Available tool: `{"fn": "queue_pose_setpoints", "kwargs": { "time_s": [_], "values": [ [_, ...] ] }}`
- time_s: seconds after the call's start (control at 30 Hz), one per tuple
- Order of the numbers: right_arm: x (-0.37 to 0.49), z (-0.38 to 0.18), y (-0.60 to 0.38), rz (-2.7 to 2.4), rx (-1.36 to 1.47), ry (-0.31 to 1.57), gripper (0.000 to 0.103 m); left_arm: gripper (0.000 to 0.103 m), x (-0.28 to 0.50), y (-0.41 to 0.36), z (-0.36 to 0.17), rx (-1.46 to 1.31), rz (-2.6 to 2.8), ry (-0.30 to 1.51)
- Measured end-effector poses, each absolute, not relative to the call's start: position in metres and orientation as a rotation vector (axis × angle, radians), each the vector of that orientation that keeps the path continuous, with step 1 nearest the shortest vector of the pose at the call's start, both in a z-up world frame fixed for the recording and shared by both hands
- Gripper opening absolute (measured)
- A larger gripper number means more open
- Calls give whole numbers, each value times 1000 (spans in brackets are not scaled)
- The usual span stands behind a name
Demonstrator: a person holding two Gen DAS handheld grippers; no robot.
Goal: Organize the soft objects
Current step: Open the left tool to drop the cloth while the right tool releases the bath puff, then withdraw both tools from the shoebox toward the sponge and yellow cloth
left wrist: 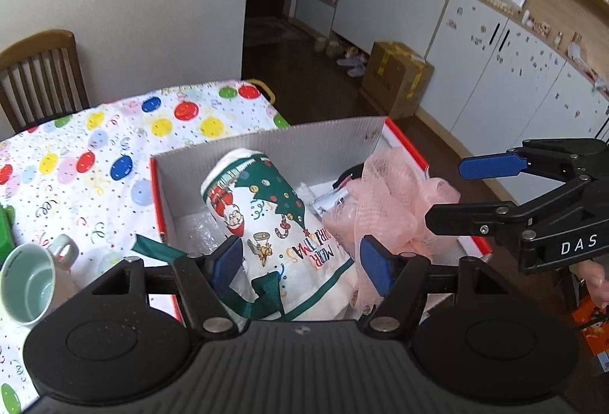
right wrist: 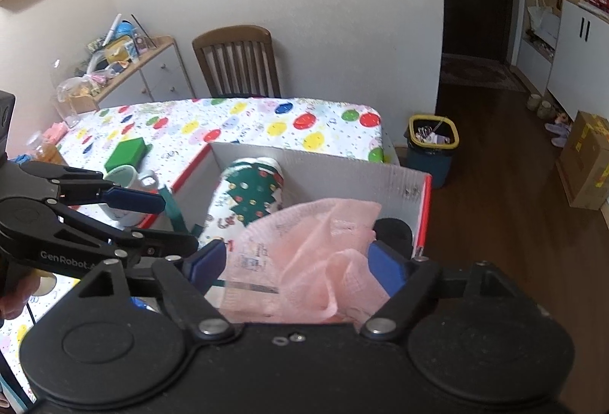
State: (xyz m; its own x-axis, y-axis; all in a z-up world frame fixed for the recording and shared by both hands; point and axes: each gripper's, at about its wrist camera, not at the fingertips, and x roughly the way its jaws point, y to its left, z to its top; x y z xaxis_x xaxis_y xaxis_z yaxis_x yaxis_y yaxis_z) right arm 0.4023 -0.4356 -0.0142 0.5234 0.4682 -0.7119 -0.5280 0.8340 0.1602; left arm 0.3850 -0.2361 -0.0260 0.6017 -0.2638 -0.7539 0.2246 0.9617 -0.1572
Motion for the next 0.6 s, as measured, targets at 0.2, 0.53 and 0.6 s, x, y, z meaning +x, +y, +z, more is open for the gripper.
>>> {"fn": "queue_pose_setpoints", "kwargs": {
  "time_s": [0.2, 0.53, 0.6],
  "values": [
    [389, 1, -429, 628, -85, 791, 91, 72, 363, -225, -12, -71, -255, 840],
    [369, 18, -402, 697, -84, 768, 102, 83, 324, -192, 5, -128, -188, 791],
    [368, 19, -394, 711, -82, 771, 102, 83, 318, -182, 7, -149, -168, 787]
  ]
}}
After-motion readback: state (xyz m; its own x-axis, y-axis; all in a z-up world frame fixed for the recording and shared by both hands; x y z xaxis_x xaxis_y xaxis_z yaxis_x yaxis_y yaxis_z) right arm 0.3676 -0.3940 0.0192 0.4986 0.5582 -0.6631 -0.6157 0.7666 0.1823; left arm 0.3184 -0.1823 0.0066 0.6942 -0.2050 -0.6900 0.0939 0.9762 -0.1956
